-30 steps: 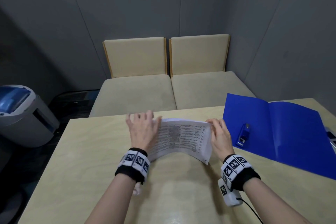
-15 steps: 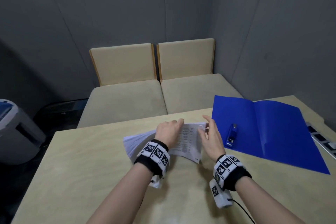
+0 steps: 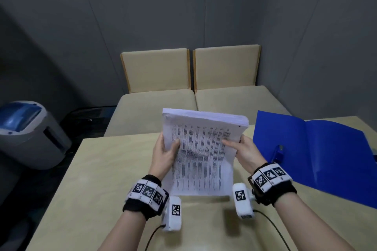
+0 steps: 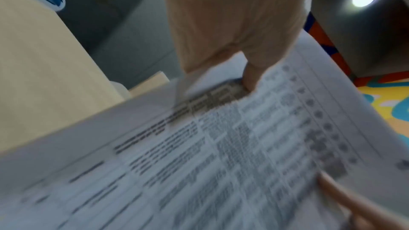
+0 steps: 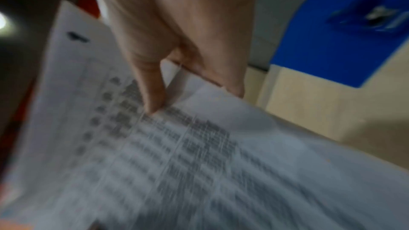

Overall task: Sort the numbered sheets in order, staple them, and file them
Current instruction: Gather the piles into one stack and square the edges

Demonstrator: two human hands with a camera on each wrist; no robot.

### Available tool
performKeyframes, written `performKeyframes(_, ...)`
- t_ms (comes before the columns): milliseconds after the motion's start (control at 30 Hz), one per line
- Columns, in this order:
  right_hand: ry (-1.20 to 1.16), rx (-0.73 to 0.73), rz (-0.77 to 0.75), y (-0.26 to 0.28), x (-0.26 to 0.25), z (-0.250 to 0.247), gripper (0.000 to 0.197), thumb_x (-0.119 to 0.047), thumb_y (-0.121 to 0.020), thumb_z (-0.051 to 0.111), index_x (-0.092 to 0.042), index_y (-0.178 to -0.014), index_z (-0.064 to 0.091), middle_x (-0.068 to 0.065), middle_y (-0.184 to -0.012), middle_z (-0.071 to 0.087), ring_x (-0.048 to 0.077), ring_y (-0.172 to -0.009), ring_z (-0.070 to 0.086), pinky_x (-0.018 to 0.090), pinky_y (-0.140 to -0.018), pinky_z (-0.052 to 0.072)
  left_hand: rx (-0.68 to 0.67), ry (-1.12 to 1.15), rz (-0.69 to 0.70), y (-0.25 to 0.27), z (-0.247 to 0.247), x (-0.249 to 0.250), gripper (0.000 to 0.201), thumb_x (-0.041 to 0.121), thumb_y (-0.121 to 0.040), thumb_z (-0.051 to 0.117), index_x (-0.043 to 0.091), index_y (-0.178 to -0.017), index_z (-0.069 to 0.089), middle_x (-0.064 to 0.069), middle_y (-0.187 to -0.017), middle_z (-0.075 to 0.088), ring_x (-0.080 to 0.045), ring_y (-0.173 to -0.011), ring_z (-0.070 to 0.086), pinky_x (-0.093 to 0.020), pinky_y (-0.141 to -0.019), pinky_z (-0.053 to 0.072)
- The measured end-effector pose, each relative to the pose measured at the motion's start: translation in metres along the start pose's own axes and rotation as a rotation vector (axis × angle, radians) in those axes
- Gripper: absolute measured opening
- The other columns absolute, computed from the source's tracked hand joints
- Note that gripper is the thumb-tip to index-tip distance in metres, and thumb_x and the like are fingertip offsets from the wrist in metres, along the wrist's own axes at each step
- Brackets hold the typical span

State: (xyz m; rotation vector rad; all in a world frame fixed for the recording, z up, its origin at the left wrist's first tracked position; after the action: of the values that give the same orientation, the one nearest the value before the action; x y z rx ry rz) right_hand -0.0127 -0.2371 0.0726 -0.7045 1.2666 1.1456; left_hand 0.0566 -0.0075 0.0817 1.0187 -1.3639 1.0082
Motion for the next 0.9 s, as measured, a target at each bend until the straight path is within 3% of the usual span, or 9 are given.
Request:
performKeyframes(67, 0.041, 0.09, -0.062, 0.002, -0.003, 0.007, 0.022, -0.001, -0.08, 0.068, -0.011, -0.099, 0.068, 0.002, -0.094, 0.075, 0.018, -0.092, 0.069, 0.037, -0.095, 0.051, 0.151, 0.012, 0.057, 0.01, -0.001, -0.006, 0.028, 0.013, -0.091, 0.059, 0.019, -0.118, 0.051, 0.004, -0.108, 0.066, -0.003, -0.099, 0.065, -0.022, -0.083, 0.054)
performKeyframes(133, 0.063, 0.144, -0.094, 0.007, 0.001, 0.016, 0.018, -0.001, -0.083, 0.066, -0.01, -0.099, 0.068, -0.002, -0.088, 0.074, 0.012, -0.083, 0.069, 0.029, -0.085, 0.054, 0.298, -0.011, 0.097, 0.02, 0.001, -0.008, 0.026, 0.011, -0.092, 0.057, 0.027, -0.111, 0.05, 0.016, -0.097, 0.063, 0.014, -0.083, 0.06, -0.007, -0.072, 0.049)
performKeyframes(267, 0.07, 0.181, -0.087, 0.014, 0.022, 0.024, 0.017, -0.002, -0.084, 0.065, -0.012, -0.098, 0.067, 0.001, -0.09, 0.072, 0.012, -0.081, 0.068, 0.02, -0.069, 0.054, 0.389, -0.055, 0.057, 0.032, 0.005, -0.029, 0.013, 0.014, -0.095, 0.052, 0.023, -0.102, 0.047, 0.01, -0.088, 0.061, -0.006, -0.079, 0.06, -0.021, -0.066, 0.047)
performKeyframes(367, 0.106, 0.219, -0.032, 0.013, 0.049, 0.02, 0.028, 0.004, -0.082, 0.063, -0.021, -0.094, 0.063, 0.002, -0.091, 0.07, 0.018, -0.084, 0.067, 0.028, -0.076, 0.054, 0.393, -0.109, -0.004, 0.036, 0.004, -0.053, 0.012, 0.011, -0.095, 0.05, 0.013, -0.105, 0.043, 0.008, -0.084, 0.06, -0.011, -0.076, 0.059, -0.017, -0.061, 0.045)
performKeyframes(433, 0.11, 0.25, 0.026, 0.012, 0.064, 0.016, 0.029, 0.006, -0.081, 0.058, -0.019, -0.096, 0.059, 0.006, -0.095, 0.069, 0.024, -0.09, 0.064, 0.039, -0.084, 0.051, 0.384, -0.14, -0.023, 0.038, 0.004, -0.063, 0.013, 0.009, -0.095, 0.05, 0.015, -0.103, 0.041, 0.01, -0.084, 0.058, -0.006, -0.076, 0.057, -0.01, -0.057, 0.042)
performKeyframes(567, 0.179, 0.288, 0.106, 0.009, 0.085, 0.01, 0.027, 0.005, -0.082, 0.049, -0.018, -0.096, 0.042, 0.011, -0.097, 0.059, 0.027, -0.093, 0.056, 0.042, -0.095, 0.042, 0.361, -0.198, -0.071, 0.036, 0.001, -0.08, 0.013, 0.008, -0.095, 0.05, 0.014, -0.102, 0.042, 0.002, -0.087, 0.06, -0.019, -0.079, 0.056, -0.024, -0.064, 0.036)
performKeyframes(700, 0.355, 0.268, 0.043, 0.003, 0.085, 0.013, 0.029, 0.005, -0.089, 0.045, -0.018, -0.106, 0.047, 0.006, -0.097, 0.063, 0.028, -0.092, 0.06, 0.037, -0.087, 0.049, 0.292, -0.223, -0.111, 0.028, -0.001, -0.086, 0.016, 0.009, -0.095, 0.049, 0.018, -0.106, 0.042, -0.001, -0.095, 0.061, -0.02, -0.085, 0.057, -0.027, -0.067, 0.044)
performKeyframes(800, 0.469, 0.258, 0.04, -0.005, 0.077, 0.005, 0.033, 0.006, -0.087, 0.041, -0.018, -0.108, 0.05, 0.001, -0.094, 0.064, 0.021, -0.087, 0.062, 0.031, -0.077, 0.05, 0.114, -0.193, -0.226, 0.01, -0.002, -0.091, 0.03, 0.008, -0.094, 0.049, 0.021, -0.119, 0.042, -0.005, -0.114, 0.063, -0.02, -0.096, 0.062, -0.039, -0.087, 0.053)
performKeyframes(900, 0.511, 0.228, 0.194, -0.01, 0.088, -0.011, 0.033, 0.004, -0.085, 0.041, -0.019, -0.105, 0.054, 0.0, -0.091, 0.064, 0.022, -0.087, 0.062, 0.032, -0.076, 0.051, -0.092, -0.053, -0.467, 0.009, 0.007, -0.105, 0.045, -0.003, -0.091, 0.047, 0.019, -0.128, 0.036, -0.008, -0.119, 0.059, -0.017, -0.091, 0.063, -0.028, -0.073, 0.057)
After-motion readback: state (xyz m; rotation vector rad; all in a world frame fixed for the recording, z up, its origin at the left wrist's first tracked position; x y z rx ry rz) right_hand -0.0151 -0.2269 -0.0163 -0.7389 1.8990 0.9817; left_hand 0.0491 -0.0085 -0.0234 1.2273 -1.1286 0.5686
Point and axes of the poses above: each hand's wrist, its own y-axis away from the middle knuckle, its own z-axis out of the palm, x = y × z, the point moved 6 cm from there along -y, towards the middle knuckle
